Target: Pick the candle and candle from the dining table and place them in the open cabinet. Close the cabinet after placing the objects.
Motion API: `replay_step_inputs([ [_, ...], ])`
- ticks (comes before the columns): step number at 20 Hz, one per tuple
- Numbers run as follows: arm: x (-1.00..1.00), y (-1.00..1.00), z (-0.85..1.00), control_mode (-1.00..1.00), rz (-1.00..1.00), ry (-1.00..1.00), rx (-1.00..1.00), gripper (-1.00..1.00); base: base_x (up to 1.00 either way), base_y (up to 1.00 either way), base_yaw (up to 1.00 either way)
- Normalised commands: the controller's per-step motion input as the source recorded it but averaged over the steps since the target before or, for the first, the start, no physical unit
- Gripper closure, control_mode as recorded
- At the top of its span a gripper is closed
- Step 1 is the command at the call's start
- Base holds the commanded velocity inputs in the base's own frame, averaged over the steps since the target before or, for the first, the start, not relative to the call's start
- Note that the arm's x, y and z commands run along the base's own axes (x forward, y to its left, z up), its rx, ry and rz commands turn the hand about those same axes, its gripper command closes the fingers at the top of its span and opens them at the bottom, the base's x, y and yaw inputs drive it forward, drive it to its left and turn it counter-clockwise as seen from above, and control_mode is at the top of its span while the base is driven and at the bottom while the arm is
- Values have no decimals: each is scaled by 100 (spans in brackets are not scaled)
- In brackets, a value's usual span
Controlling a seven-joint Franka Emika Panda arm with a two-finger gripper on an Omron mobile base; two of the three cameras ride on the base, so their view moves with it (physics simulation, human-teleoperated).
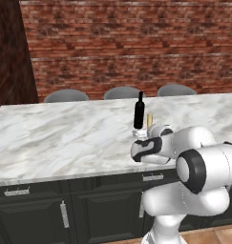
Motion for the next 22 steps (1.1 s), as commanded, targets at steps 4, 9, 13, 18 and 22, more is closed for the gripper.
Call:
replay_step_inputs([
  [4,-11,-5,88,-100,0,0,0,100,0,0,0],
  [9,-11,-1,68,-100,1,10,0,100,0,0,0],
  [13,-31,0,19,-100,2,18,1,100,0,0,0],
  [18,-22,-1,5,-100,4,14,0,100,0,0,0],
  [22,-19,-5,0,-100,8,-3,-2,100,0,0,0],
])
